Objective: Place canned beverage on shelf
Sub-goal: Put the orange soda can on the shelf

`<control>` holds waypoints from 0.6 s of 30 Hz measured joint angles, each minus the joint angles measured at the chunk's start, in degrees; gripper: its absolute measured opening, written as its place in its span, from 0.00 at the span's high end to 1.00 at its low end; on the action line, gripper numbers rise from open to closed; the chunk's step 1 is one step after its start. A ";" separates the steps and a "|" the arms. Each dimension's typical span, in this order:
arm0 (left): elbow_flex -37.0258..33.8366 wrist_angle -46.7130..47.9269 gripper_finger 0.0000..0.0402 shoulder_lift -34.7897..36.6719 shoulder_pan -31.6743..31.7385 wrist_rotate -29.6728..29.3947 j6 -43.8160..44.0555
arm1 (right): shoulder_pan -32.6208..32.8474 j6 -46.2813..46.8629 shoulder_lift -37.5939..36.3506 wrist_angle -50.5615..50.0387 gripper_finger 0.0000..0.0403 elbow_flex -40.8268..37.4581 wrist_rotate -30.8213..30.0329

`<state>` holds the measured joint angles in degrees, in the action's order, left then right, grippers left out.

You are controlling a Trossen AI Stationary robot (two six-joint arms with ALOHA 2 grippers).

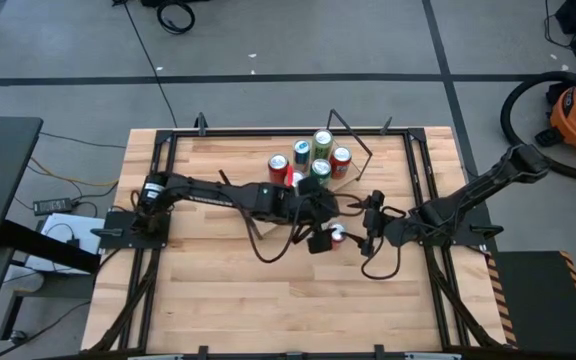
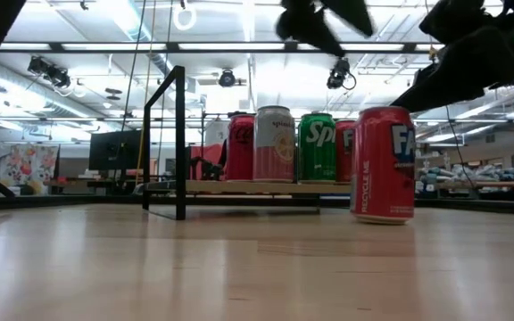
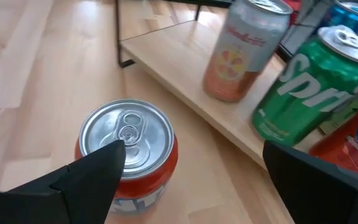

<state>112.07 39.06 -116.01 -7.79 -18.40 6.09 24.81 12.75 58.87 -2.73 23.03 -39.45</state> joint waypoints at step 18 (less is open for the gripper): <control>0.15 -4.57 0.10 -6.13 2.56 12.29 0.69 | 9.10 -0.54 -8.87 -5.71 0.05 -2.27 -10.49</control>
<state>112.22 34.50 -122.14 -5.22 -6.11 6.78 33.91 12.21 50.00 -8.44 20.76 -49.95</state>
